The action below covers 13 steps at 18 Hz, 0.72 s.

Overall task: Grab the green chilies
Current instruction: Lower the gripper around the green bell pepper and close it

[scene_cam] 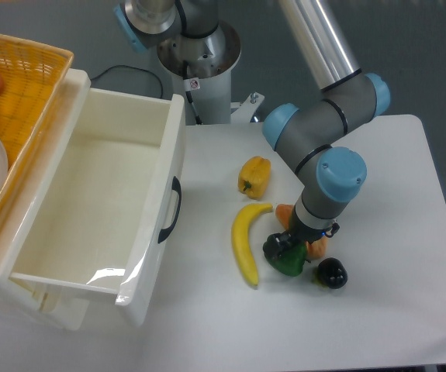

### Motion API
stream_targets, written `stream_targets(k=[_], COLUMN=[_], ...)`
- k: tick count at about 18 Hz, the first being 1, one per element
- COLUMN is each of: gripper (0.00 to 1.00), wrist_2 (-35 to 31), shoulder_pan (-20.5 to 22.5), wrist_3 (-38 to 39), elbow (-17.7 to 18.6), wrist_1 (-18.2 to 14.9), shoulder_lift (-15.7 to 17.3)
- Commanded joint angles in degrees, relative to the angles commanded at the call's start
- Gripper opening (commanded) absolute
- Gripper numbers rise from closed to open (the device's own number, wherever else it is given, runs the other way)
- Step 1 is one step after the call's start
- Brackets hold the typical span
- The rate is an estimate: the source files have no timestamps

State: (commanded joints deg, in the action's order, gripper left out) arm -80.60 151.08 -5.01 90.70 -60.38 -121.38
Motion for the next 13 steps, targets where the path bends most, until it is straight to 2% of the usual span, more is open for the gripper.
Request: stream_targets(k=[6,13], gripper=[1.0,0.91], wrist_2=[0.0,0.0], shoulder_pan=[-0.1,-0.2], wrist_3=[0.0,1.6], elbow=[-0.1,-0.8], wrist_1=[0.1,0.1], shoulder_lift=[-0.2,-0.6])
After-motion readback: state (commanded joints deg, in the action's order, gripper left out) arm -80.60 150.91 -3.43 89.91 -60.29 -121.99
